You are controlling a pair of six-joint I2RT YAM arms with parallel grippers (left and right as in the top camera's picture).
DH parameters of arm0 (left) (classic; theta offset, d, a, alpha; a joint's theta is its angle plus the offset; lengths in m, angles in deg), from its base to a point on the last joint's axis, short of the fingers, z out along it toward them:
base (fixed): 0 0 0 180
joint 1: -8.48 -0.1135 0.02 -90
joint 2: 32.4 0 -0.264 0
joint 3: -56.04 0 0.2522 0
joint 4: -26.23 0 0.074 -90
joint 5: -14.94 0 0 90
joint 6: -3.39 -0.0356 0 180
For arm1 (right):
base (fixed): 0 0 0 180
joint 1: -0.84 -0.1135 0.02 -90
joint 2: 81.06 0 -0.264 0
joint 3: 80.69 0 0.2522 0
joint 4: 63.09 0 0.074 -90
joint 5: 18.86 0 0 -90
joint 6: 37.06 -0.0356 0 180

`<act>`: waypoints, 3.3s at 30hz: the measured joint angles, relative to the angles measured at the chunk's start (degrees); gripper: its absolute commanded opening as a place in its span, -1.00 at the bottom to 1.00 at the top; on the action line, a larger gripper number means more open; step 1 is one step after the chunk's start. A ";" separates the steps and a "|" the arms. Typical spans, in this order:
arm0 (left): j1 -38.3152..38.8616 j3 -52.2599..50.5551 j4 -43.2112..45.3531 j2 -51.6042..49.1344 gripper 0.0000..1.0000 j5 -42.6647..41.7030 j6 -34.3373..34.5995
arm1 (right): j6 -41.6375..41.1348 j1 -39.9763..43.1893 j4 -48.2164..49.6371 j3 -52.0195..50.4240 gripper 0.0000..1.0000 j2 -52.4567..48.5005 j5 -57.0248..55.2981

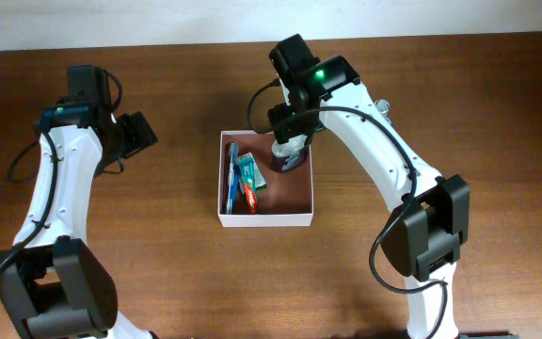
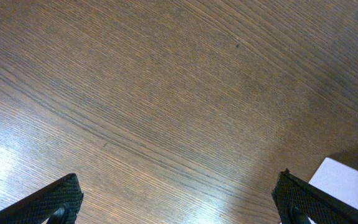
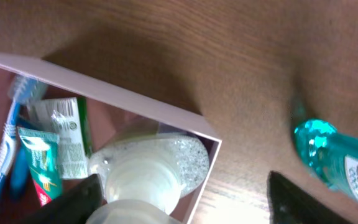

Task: Pack container
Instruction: 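Open right gripper, release the bottle, and lift out of the box, then move right gripper over the blue Listerine bottle and lower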

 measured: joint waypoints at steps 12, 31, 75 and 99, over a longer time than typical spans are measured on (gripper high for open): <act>0.02 0.00 0.00 0.00 0.99 0.00 0.00 | 1.97 0.00 0.20 1.44 0.97 0.00 -0.09; 0.00 0.00 0.00 0.00 0.99 0.00 0.00 | 2.34 2.19 -24.15 26.56 0.97 8.33 -4.90; 0.02 0.00 0.00 0.00 0.99 0.00 0.00 | 6.75 21.27 -13.73 7.56 0.97 8.26 0.33; 0.02 0.00 0.00 0.00 0.99 0.00 0.00 | 18.14 21.27 -1.99 -6.56 0.36 8.04 3.04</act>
